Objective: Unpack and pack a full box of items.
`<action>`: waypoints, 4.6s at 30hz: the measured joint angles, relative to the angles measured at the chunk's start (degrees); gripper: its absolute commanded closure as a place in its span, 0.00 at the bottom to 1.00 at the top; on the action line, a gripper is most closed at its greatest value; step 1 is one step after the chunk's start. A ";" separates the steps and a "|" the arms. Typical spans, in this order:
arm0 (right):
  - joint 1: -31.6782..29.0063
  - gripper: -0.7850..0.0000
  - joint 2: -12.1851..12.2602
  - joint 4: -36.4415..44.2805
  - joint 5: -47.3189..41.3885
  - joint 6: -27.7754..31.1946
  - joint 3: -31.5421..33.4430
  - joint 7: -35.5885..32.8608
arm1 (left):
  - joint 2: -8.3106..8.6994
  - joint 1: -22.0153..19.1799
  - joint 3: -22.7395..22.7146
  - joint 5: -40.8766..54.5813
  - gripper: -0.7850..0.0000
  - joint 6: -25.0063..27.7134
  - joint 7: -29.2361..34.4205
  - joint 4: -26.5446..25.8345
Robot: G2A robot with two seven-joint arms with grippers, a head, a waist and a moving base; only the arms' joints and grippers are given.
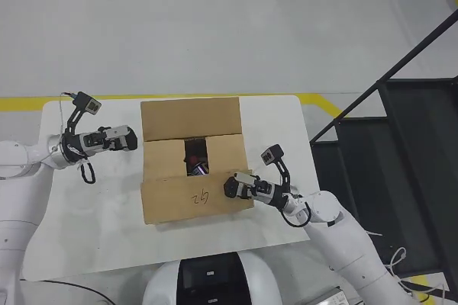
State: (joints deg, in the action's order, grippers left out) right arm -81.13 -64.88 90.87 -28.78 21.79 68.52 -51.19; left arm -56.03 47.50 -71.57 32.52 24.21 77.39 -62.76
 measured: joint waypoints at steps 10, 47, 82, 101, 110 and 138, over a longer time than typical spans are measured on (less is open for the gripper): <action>-0.19 0.00 0.14 0.85 0.92 -0.40 0.17 -0.40 | -2.81 -11.30 6.03 -2.40 0.00 1.68 -5.53 14.15; 1.77 0.00 0.39 0.78 1.17 -2.31 0.38 -1.55 | -9.03 -15.91 13.06 -1.94 0.00 11.25 -19.51 31.90; 1.42 0.00 0.80 -0.23 7.64 -2.74 1.78 3.42 | -5.32 -2.92 6.30 4.00 0.00 -7.96 10.65 6.55; -0.85 0.00 1.33 1.28 14.39 -4.69 4.83 10.66 | -4.00 -5.67 15.25 3.90 0.00 -11.72 10.61 9.43; -1.21 0.00 1.44 1.24 14.95 -4.84 5.29 10.92 | -1.67 -4.60 17.87 2.83 0.00 -13.84 10.61 6.91; -10.75 0.00 1.31 -3.83 -10.43 -11.23 11.49 11.41 | 1.23 -0.77 13.74 1.46 0.00 -11.91 9.59 2.06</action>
State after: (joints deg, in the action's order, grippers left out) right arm -91.88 -63.57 87.04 -39.21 10.56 80.01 -39.78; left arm -54.80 46.73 -57.83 33.98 12.31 86.99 -60.70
